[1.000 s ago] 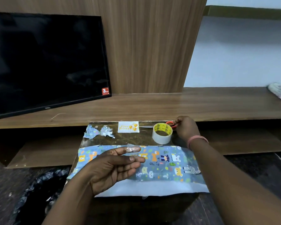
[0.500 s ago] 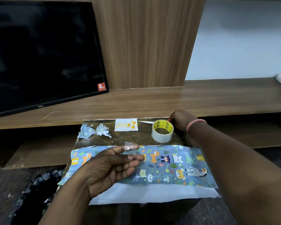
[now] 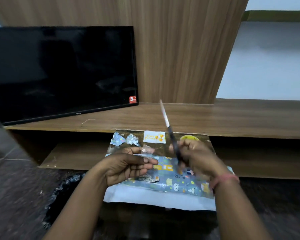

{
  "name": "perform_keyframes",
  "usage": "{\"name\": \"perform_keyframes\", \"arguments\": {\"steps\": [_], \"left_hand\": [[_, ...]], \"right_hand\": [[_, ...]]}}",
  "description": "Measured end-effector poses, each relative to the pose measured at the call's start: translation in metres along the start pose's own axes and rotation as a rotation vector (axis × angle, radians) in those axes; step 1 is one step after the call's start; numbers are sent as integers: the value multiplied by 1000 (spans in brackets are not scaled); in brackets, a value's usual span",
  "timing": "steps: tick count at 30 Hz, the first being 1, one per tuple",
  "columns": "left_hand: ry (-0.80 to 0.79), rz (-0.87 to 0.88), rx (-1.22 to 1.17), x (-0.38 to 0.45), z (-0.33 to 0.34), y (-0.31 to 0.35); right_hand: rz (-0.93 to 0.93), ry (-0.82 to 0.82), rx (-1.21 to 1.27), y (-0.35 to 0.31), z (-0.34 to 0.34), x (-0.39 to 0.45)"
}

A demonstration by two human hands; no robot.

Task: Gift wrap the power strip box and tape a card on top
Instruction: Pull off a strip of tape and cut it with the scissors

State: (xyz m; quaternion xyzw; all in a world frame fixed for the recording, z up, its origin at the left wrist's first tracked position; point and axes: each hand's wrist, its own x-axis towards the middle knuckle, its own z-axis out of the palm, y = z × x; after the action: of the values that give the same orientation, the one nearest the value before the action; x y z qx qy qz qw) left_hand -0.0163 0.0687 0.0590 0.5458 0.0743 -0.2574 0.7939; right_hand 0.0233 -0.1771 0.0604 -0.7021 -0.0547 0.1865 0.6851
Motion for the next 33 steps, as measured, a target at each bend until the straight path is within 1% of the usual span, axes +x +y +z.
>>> {"name": "perform_keyframes", "arguments": {"steps": [3,5,7,12,18,24,33], "left_hand": [[-42,-24,77,-6,-23,12],[-25,-20,57,-7,-42,16],[6,11,21,-6,-60,18],[37,58,-4,5,-83,23],[92,141,-42,9,-92,30],[11,98,57,5,-80,34],[-50,61,87,5,-80,31]], "right_hand": [[173,-236,-52,6,24,-15],[224,-372,-67,7,22,-16],[248,-448,-33,8,20,-12],[277,-541,-40,14,24,11],[305,-605,16,20,4,21],[277,-706,87,22,-4,22],[247,-757,29,26,-9,25]]}}
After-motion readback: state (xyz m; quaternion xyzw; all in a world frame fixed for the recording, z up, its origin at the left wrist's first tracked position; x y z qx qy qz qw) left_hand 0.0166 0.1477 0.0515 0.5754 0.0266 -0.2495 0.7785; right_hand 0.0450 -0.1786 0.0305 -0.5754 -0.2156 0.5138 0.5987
